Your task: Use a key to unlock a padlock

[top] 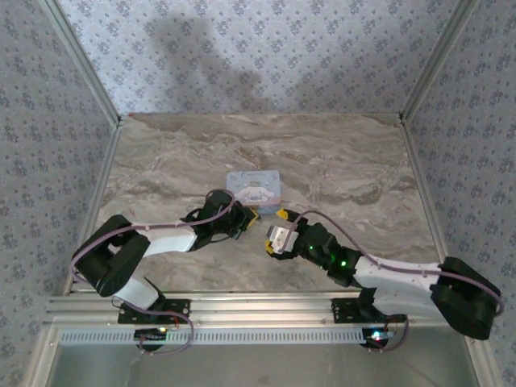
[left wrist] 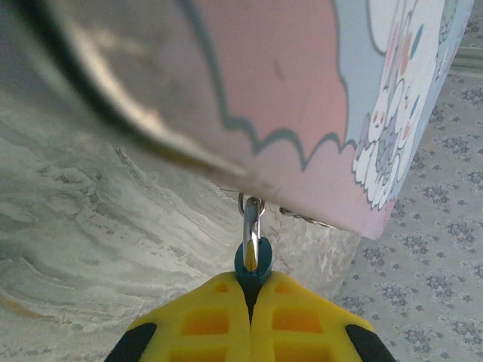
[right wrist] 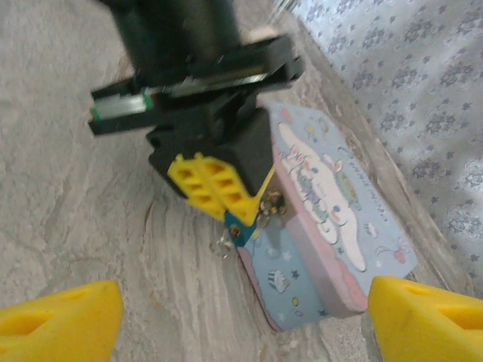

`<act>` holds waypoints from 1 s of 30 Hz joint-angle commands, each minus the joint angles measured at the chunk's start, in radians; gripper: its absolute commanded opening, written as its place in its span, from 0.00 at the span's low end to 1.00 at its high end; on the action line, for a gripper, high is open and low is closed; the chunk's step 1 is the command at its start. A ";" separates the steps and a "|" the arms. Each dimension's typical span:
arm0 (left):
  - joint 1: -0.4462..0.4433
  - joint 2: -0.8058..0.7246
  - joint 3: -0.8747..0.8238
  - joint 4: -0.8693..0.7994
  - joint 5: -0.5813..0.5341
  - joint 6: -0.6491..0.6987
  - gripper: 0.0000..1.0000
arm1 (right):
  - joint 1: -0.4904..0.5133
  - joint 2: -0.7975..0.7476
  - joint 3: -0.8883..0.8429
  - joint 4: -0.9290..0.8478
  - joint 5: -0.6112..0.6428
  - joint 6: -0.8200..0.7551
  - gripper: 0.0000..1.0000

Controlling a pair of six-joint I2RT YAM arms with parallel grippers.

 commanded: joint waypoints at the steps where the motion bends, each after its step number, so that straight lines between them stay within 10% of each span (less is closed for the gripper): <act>1: -0.011 -0.053 0.013 -0.018 -0.004 -0.034 0.00 | 0.014 0.074 -0.015 0.152 0.069 -0.035 0.84; 30: -0.020 -0.078 0.016 -0.029 0.001 -0.028 0.00 | -0.034 0.516 0.071 0.522 0.026 0.122 0.50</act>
